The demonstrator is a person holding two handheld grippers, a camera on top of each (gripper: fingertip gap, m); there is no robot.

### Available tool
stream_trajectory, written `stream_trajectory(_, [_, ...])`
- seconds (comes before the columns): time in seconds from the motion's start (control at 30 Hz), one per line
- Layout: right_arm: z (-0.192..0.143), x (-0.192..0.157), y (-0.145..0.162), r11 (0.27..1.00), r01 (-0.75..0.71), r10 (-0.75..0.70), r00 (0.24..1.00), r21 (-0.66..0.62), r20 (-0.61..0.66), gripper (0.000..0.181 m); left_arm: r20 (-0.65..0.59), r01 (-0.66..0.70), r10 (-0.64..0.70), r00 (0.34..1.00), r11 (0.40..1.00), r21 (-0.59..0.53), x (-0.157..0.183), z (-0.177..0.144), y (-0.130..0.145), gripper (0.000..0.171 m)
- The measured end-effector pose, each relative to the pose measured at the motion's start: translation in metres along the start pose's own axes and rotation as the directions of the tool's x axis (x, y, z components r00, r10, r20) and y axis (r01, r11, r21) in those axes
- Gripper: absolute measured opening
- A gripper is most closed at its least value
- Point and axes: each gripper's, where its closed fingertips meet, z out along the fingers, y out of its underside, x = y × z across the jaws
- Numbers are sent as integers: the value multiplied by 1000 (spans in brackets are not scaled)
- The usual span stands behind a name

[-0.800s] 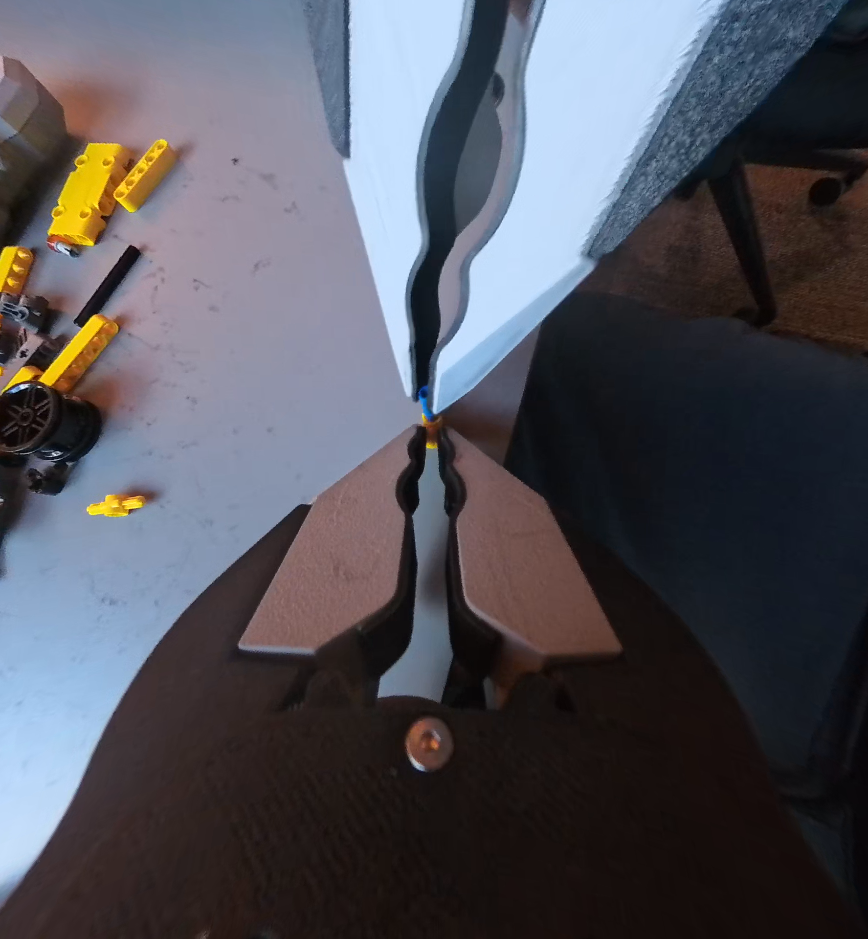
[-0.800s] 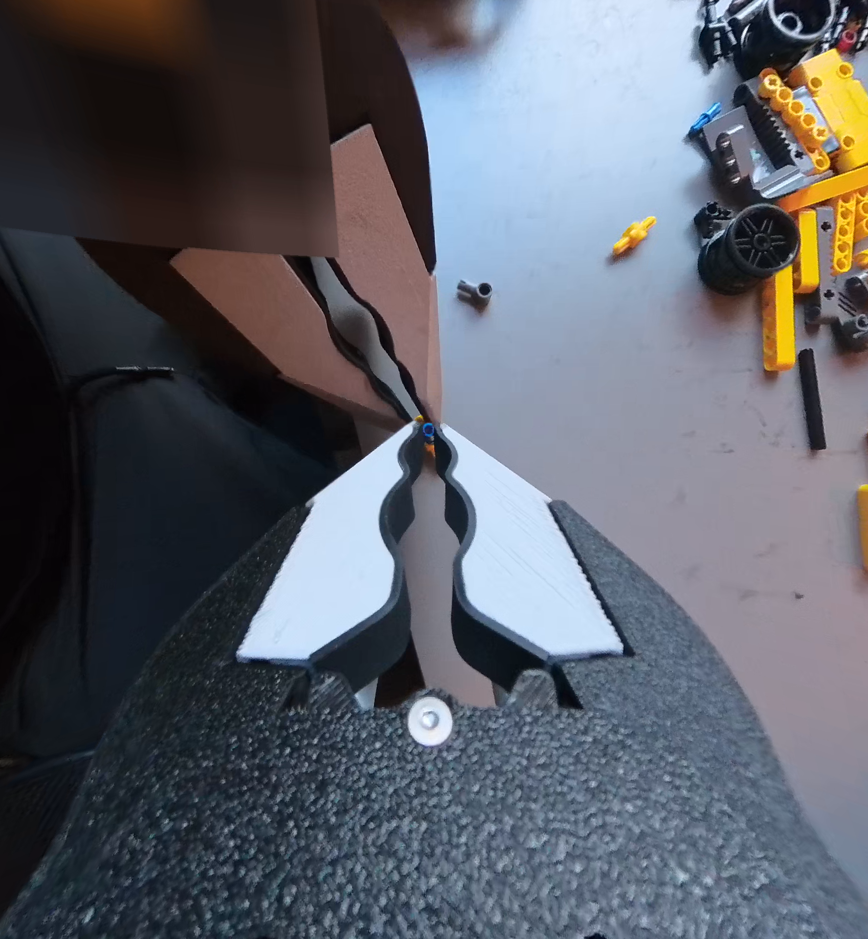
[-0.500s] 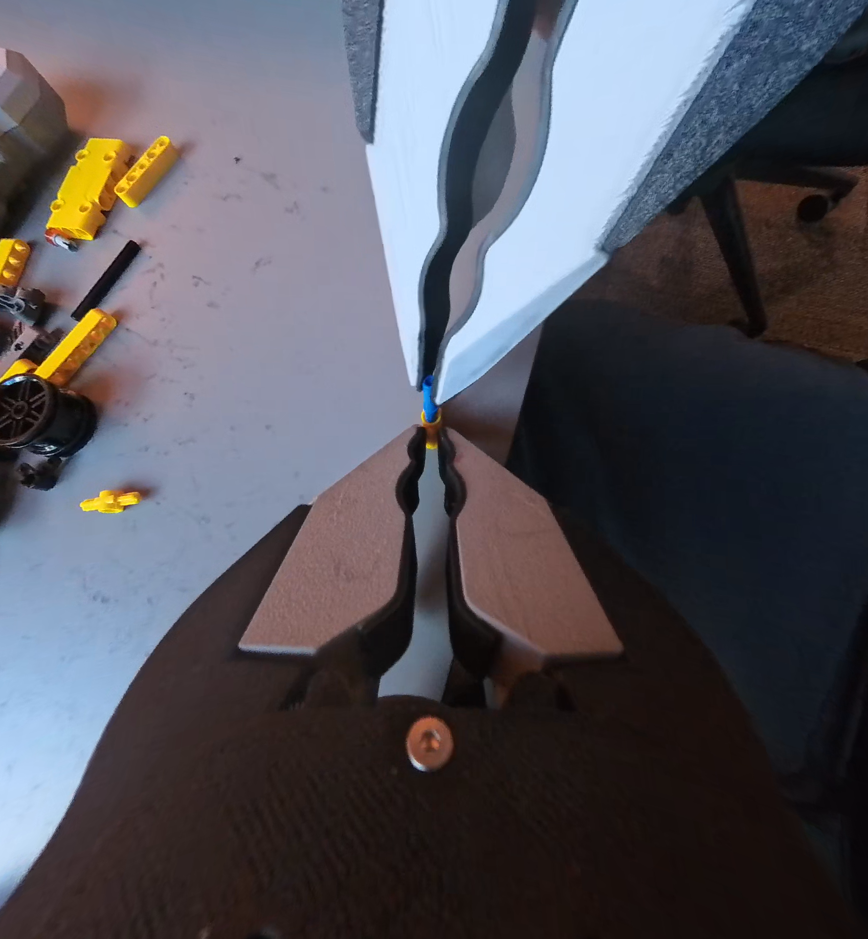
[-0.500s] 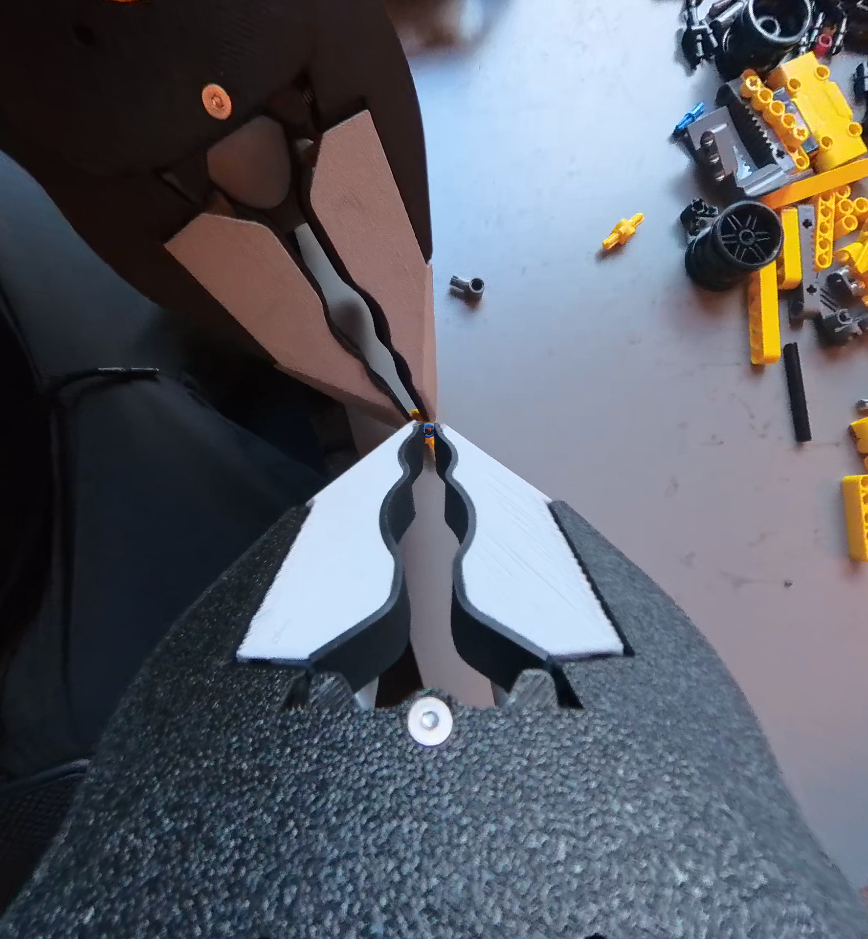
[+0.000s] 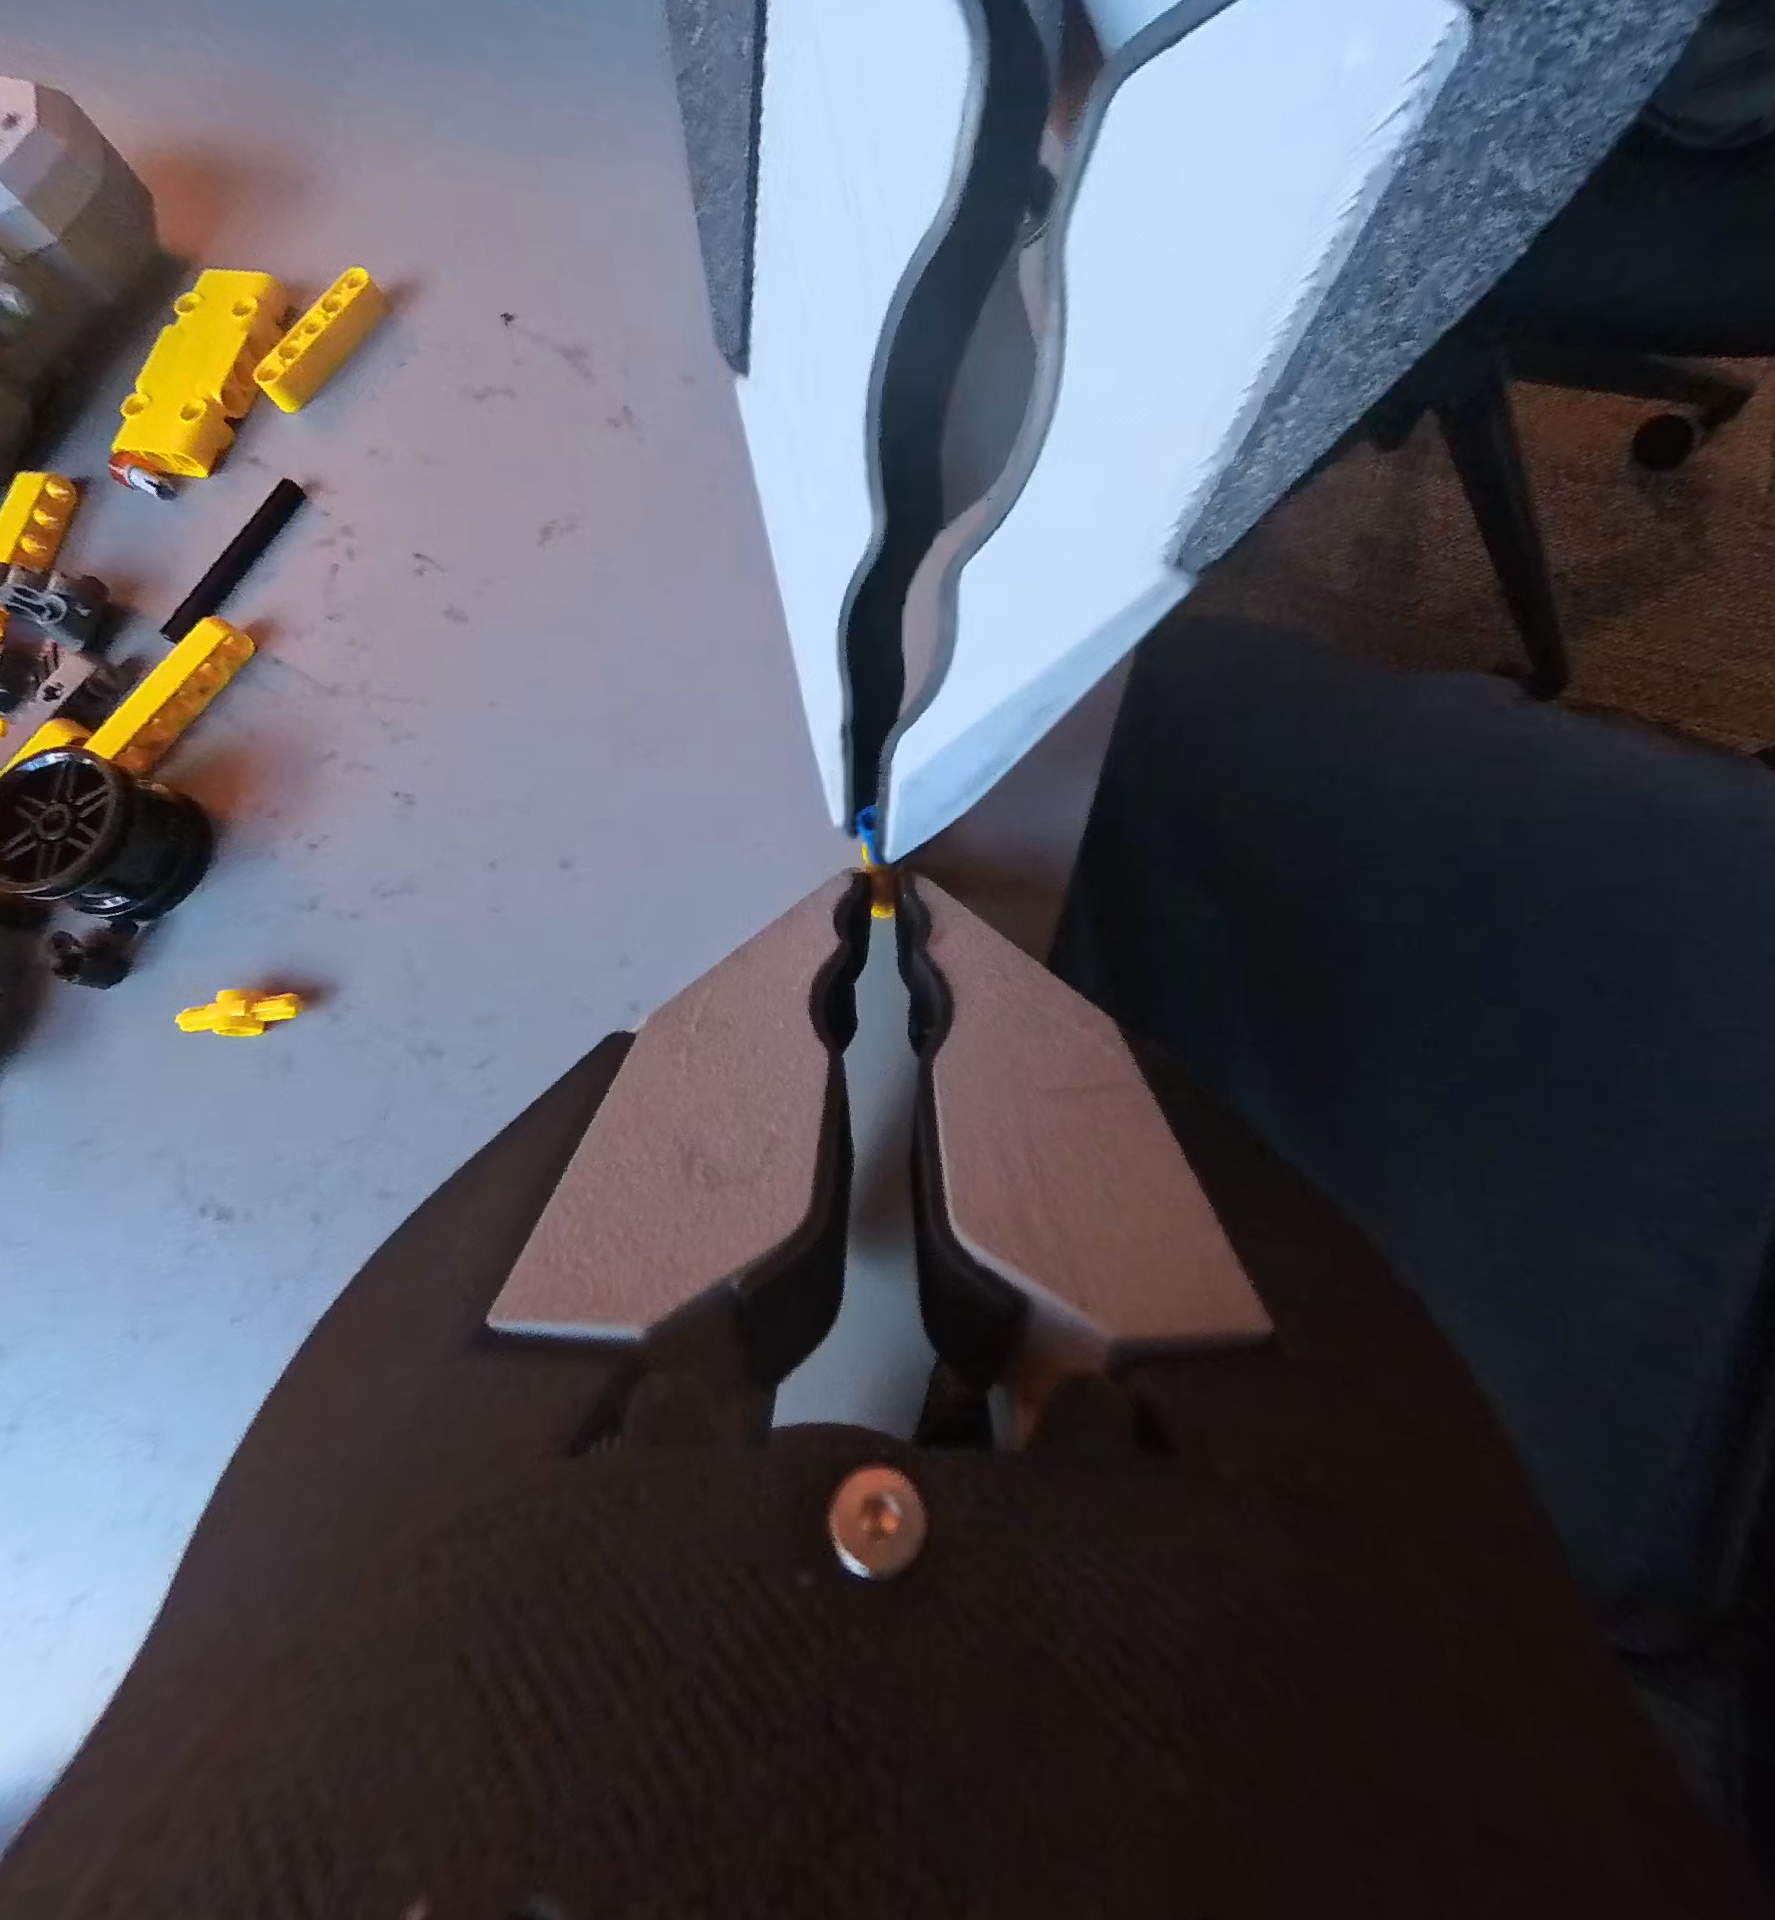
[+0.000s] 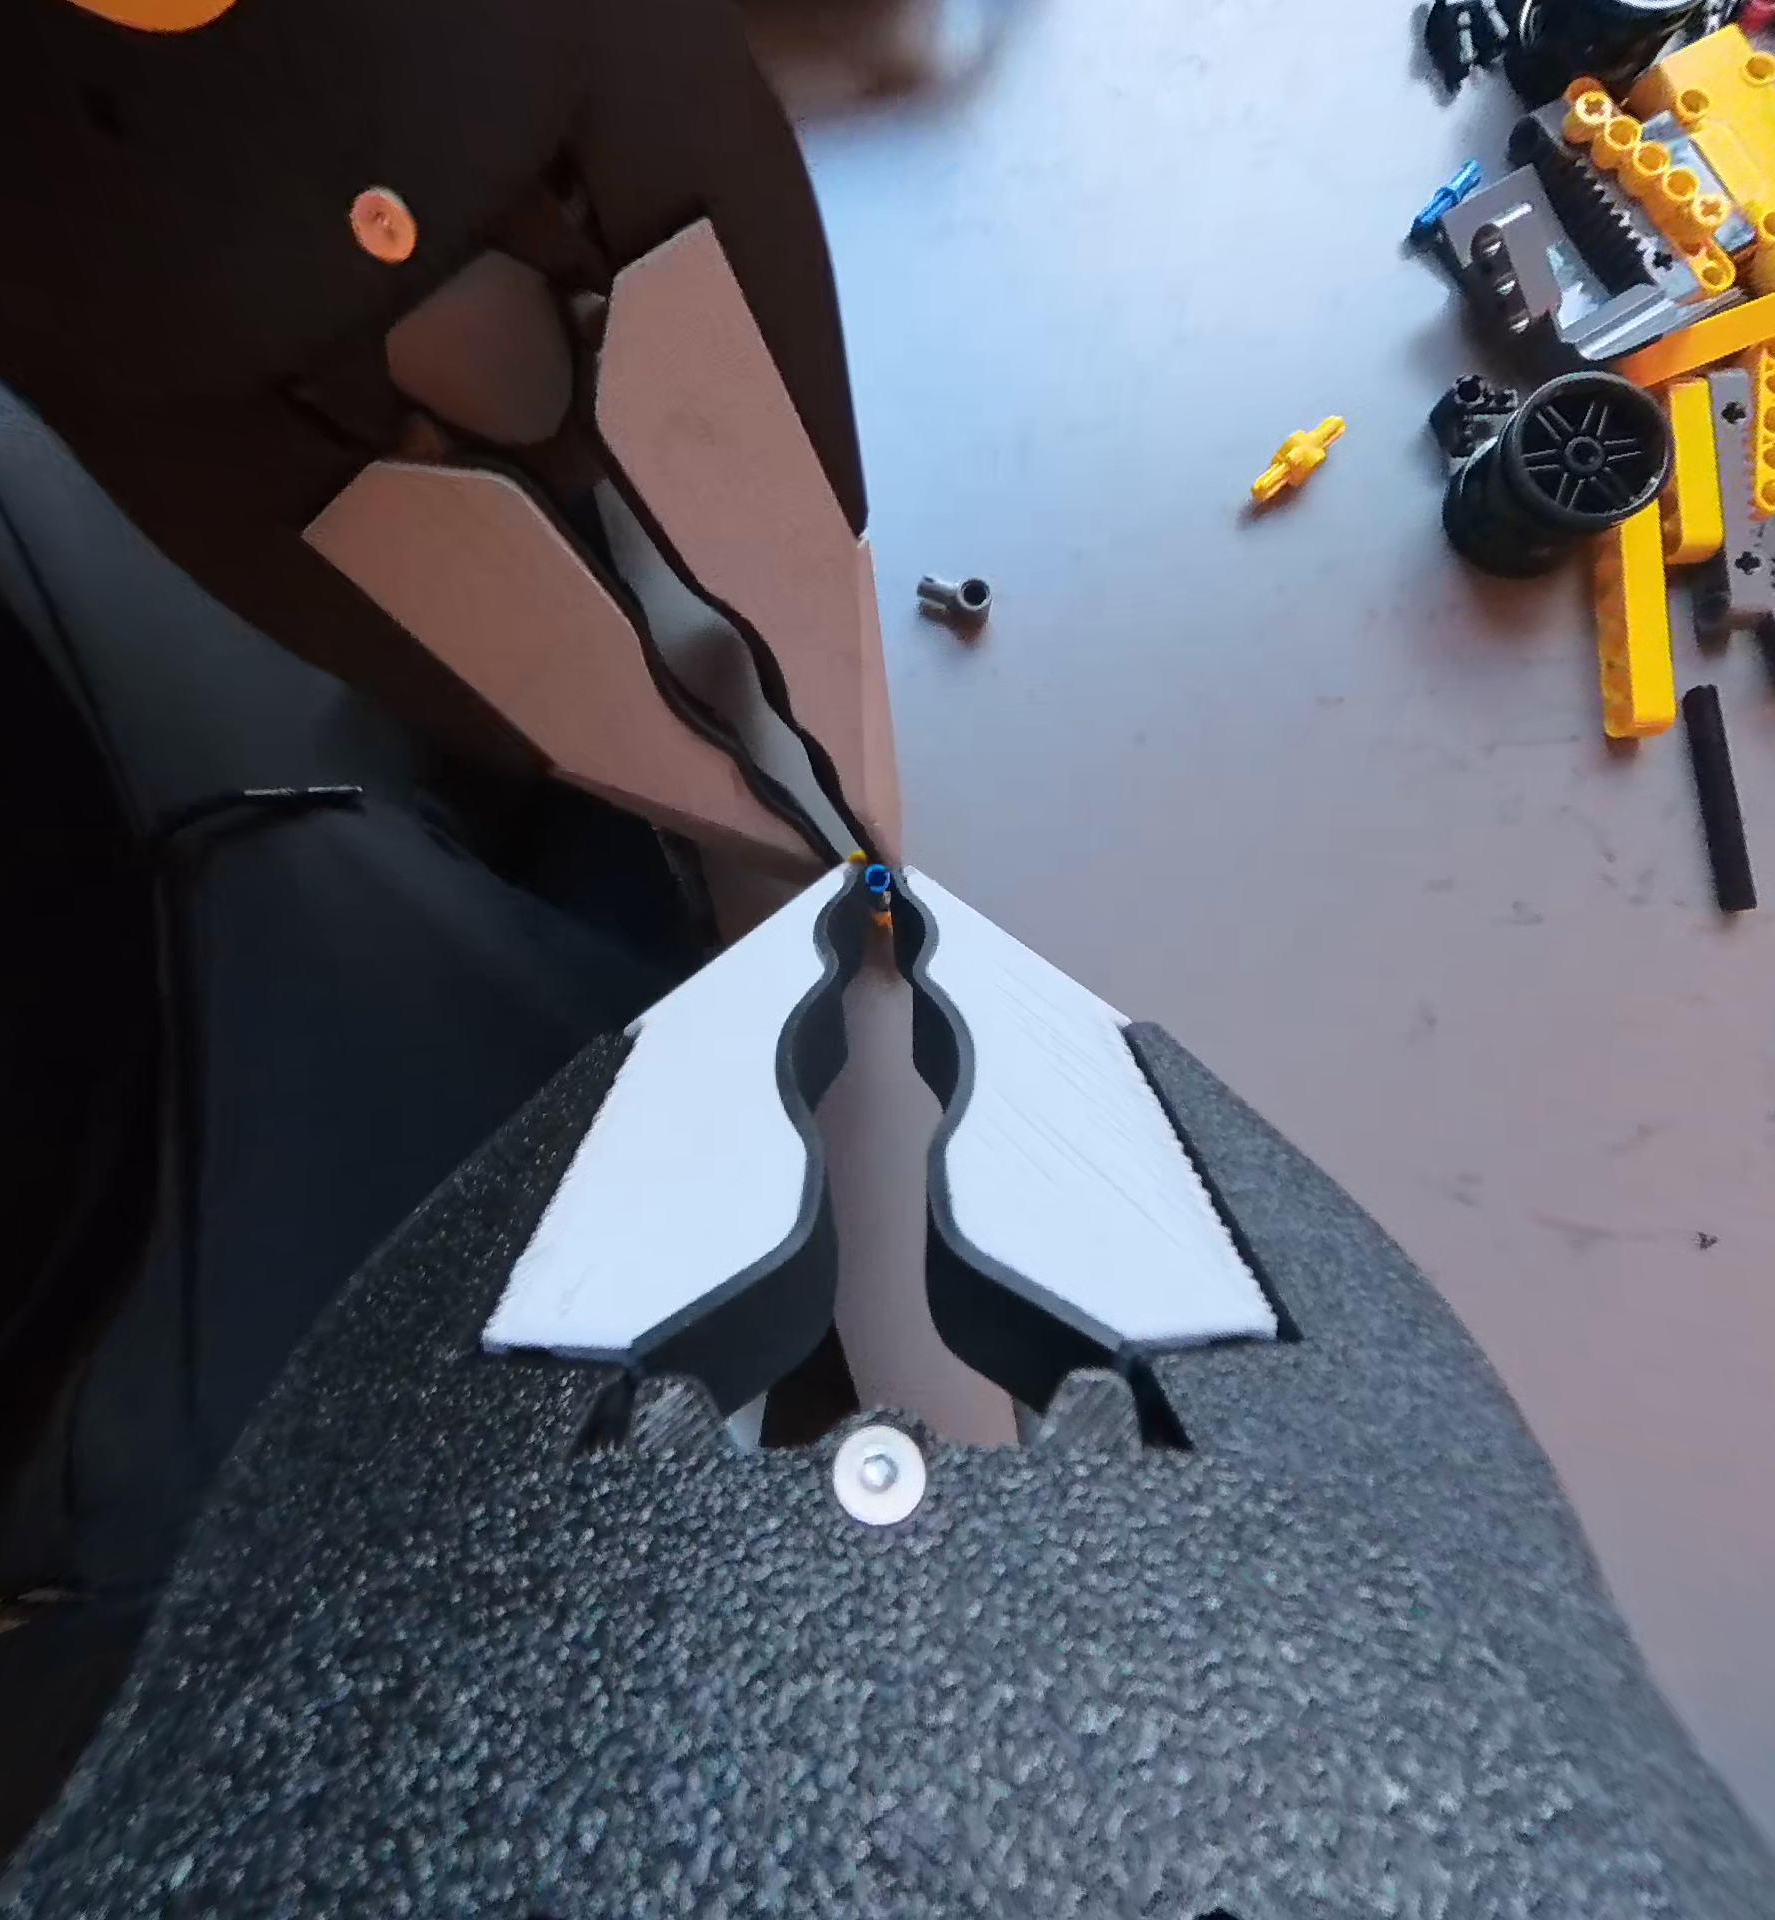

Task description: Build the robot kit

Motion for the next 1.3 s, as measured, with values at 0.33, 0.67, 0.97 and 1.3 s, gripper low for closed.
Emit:
stream_trajectory(0.33, [3,5,17,993,-53,57,998,106,-36,24,5,-39,40,999,999,-28,0,0,0,1])
stream_trajectory(0.67, [11,4,9,988,-38,41,999,152,-16,6,27,-71,73,997,995,-71,-7,-10,3,17])
stream_trajectory(0.97, [12,13,7,985,-68,77,996,159,-52,6,157,20,-29,987,998,59,-23,-96,6,20])
stream_trajectory(1.3, [14,19,5,987,-77,87,994,144,-67,14,45,165,-172,984,977,138,36,-114,46,19])
